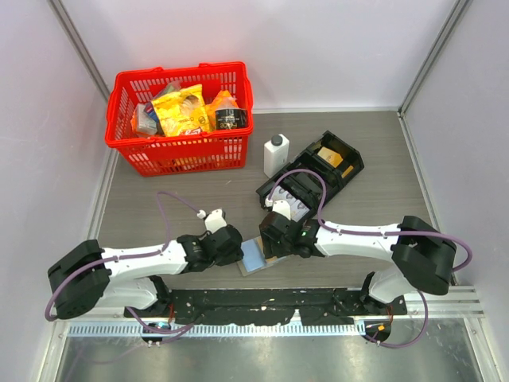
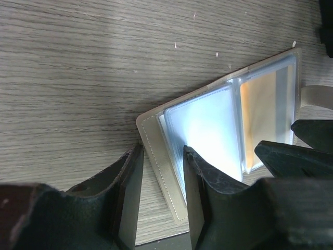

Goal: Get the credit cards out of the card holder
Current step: Remove the credit card from the card holder.

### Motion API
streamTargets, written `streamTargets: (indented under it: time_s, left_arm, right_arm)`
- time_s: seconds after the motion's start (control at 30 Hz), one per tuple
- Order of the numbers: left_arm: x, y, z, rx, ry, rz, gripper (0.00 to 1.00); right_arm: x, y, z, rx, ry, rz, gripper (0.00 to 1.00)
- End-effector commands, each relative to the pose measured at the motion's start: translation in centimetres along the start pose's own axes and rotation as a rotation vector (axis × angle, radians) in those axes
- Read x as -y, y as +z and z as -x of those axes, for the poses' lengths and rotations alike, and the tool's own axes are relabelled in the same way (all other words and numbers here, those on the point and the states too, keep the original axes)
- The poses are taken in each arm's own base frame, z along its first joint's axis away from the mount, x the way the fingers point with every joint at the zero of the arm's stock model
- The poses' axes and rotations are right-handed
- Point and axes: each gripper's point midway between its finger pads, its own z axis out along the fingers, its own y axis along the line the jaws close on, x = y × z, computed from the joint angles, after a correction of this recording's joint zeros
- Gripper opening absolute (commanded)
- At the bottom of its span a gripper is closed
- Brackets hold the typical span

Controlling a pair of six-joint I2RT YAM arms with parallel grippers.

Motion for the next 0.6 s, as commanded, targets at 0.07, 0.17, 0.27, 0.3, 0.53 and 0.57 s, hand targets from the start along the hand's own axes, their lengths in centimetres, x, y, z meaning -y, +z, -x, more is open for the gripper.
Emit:
streamTargets:
  time_s: [0.07,0.17,0.27,0.3,0.53,0.57]
  left_arm:
    - [1.6,0.0,0.4,0.007,-0.004,-0.043,0.37]
    - [1.5,0.1,0.2,0.001,-0.002,-0.039,0.36]
    - [1.6,0.1,0.2,-0.001,-0.003,-0.043,0.35]
    - [1.6,0.1,0.2,-0.001,-0.003,-0.043,0.35]
    - [1.5,0.1,0.2,-0.001,-0.004,-0.041,0.35]
    - [1.6,0.1,0.2,-0.002,-0.004,-0.045,0.34]
  right_arm:
    - [-0.5,0.3,0.5,0.016,0.014,0.009,0.60]
    - [-0.4,0.4,0.3,0.006,0.016,0.002,0.60]
    - [0.3,0.3,0.4,0.014,0.014,-0.036,0.60]
    - [0.4,0.3,0.5,0.017,0.018,-0.041,0.60]
    - [0.4,-0.1,0.9,0.033,0.020,-0.041,0.60]
    - [0.4,-0.1,1.0,0.034,0.020,-0.040,0.60]
